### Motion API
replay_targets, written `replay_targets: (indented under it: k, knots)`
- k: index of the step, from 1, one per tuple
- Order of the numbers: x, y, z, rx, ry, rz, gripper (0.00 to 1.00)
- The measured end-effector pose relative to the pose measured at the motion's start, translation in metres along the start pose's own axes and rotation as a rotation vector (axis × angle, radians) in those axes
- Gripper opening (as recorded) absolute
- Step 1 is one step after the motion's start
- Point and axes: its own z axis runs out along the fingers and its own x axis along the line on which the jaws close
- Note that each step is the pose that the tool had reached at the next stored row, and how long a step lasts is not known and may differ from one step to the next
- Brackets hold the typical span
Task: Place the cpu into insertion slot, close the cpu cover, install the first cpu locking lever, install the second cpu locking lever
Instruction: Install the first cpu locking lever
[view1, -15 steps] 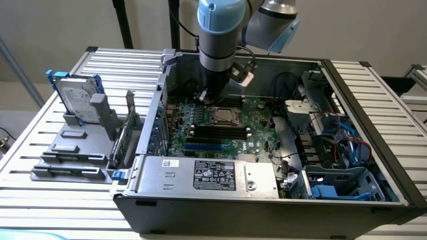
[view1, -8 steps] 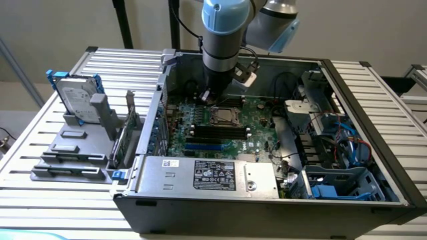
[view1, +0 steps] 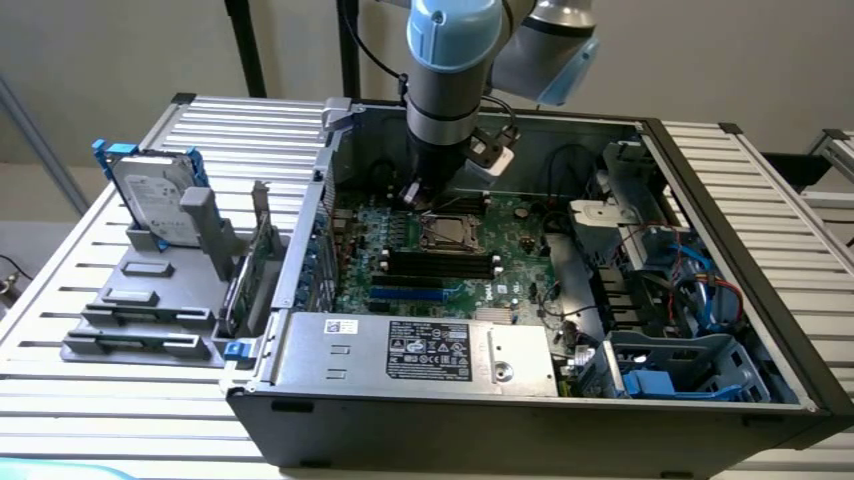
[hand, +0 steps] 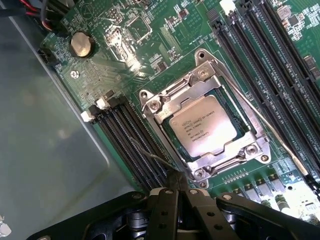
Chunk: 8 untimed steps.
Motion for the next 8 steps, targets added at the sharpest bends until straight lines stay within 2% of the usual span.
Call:
replay_targets:
  k: [8]
  knots:
    - [0.0019, -0.0012, 0.0017, 0.0065, -0.0043, 0.002, 0.11]
